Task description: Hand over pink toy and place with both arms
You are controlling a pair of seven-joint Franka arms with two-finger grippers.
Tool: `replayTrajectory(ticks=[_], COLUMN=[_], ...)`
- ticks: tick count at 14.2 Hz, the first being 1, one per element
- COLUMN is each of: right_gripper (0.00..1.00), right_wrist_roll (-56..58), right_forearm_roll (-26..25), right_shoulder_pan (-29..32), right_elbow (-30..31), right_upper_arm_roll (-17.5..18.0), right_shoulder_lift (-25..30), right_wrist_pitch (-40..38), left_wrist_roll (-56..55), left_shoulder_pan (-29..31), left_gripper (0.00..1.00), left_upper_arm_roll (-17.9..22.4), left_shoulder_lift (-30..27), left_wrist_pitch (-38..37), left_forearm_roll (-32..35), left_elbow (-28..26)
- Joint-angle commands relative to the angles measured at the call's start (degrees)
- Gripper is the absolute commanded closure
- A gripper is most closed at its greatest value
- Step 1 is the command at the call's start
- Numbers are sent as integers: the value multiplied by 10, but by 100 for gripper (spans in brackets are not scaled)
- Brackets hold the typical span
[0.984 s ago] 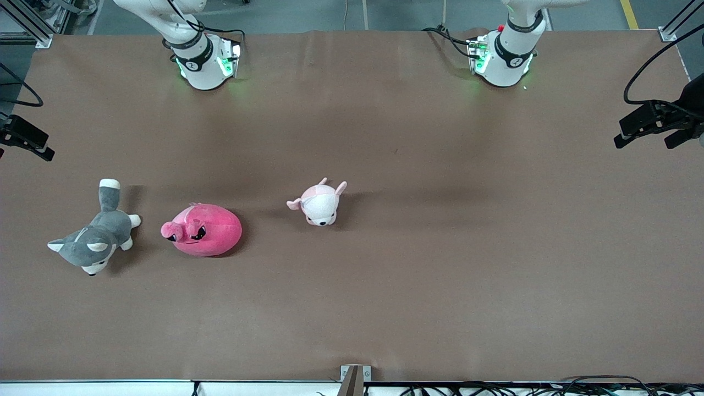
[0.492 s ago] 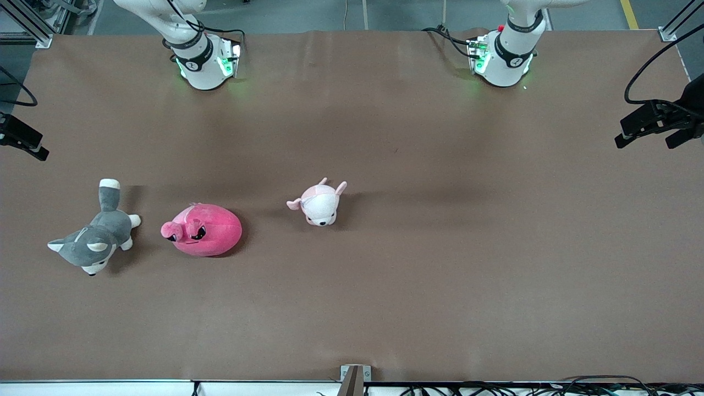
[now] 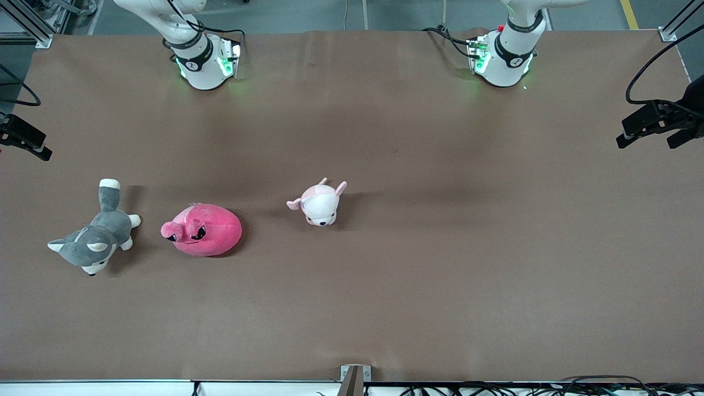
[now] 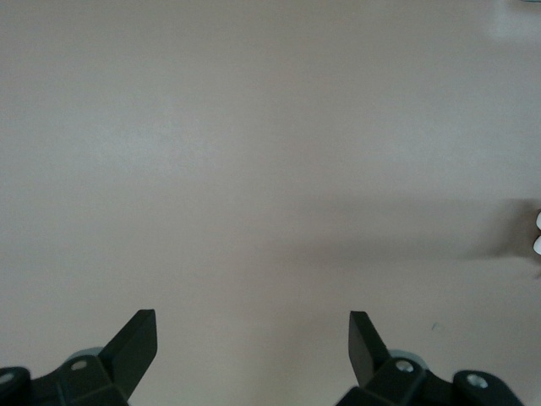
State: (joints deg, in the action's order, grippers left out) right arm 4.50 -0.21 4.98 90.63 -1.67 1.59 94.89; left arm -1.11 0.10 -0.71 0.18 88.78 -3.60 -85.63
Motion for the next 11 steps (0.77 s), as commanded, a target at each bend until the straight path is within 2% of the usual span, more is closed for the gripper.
replayTrajectory(ticks=[1, 11], right_gripper=[0, 0], right_wrist_roll=[4, 3], right_forearm_roll=[-13, -16], right_shoulder_pan=[1, 0], right_elbow=[8, 11], right_upper_arm_roll=[2, 2], right_shoulder_lift=[6, 6], right_wrist_pitch=[6, 20], left_wrist_roll=[5, 4], left_shoulder_pan=[-3, -3], left_gripper=[0, 0], left_upper_arm_roll=[1, 0], left_shoulder_lift=[2, 2], left_wrist_pitch=[-1, -1], left_forearm_roll=[10, 10], left_elbow=[9, 9])
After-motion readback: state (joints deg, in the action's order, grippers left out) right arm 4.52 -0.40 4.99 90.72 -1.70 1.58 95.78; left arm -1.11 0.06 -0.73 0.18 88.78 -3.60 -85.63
